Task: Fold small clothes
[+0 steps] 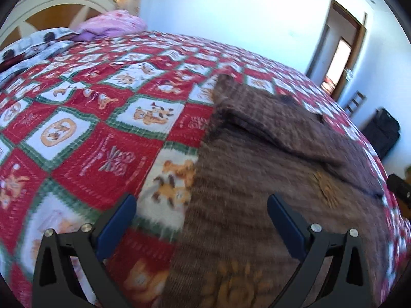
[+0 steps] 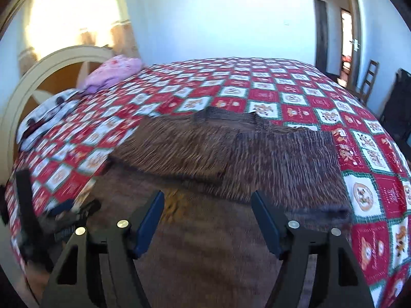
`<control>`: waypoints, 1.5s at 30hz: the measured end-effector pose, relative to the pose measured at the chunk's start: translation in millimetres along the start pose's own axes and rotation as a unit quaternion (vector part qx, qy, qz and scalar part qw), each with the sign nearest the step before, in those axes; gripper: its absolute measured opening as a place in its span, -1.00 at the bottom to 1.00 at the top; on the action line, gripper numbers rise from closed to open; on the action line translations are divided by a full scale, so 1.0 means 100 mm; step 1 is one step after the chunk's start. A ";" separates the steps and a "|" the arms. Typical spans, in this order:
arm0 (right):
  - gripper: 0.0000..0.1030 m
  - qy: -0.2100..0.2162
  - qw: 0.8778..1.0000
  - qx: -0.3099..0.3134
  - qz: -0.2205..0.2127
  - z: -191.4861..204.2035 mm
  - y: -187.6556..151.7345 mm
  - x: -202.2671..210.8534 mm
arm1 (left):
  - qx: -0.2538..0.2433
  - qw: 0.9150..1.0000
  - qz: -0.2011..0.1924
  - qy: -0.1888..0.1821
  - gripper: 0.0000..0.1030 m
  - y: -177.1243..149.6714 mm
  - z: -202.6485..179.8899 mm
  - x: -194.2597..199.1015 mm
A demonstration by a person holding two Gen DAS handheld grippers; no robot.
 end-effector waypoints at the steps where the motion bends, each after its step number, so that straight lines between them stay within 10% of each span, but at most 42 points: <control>1: 0.39 0.006 1.000 0.006 0.003 0.04 -0.07 0.05 | -0.010 1.000 0.000 0.002 1.00 -0.05 0.03 0.13; 11: 0.38 0.093 0.993 0.062 0.037 0.79 -0.65 0.19 | -0.071 0.997 0.003 -0.016 0.89 -0.76 0.33 1.10; 21: 0.38 0.122 0.989 0.077 0.037 1.03 -0.88 0.38 | -0.042 0.986 0.108 -0.118 0.18 -1.44 -0.08 1.04; 28: 0.38 0.132 0.989 0.060 0.037 1.01 -0.90 0.45 | -0.058 0.984 0.124 -0.112 -0.02 -1.58 -0.25 1.15; 30: 0.38 0.136 0.988 0.062 0.034 1.03 -0.91 0.48 | -0.060 0.985 0.122 -0.107 -0.22 -1.58 -0.28 1.15; 32: 0.38 0.140 0.988 0.065 0.031 1.06 -0.92 0.50 | -0.054 0.985 0.126 -0.107 -0.83 -1.59 -0.31 1.10; 45: 0.39 0.135 0.987 0.044 0.081 0.79 -1.26 0.39 | -0.045 0.975 0.072 -0.207 -0.81 -0.61 -0.81 0.78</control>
Point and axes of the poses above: each gripper's, at about its wrist camera, not at the fingertips, and x roughly against the way its jaws point, z to its left, y to its top, the point moved 10 cm from there along -x, roughly the way its jaws point, and after that the axes turned 13 degrees about -x, right-handed, at the moved point
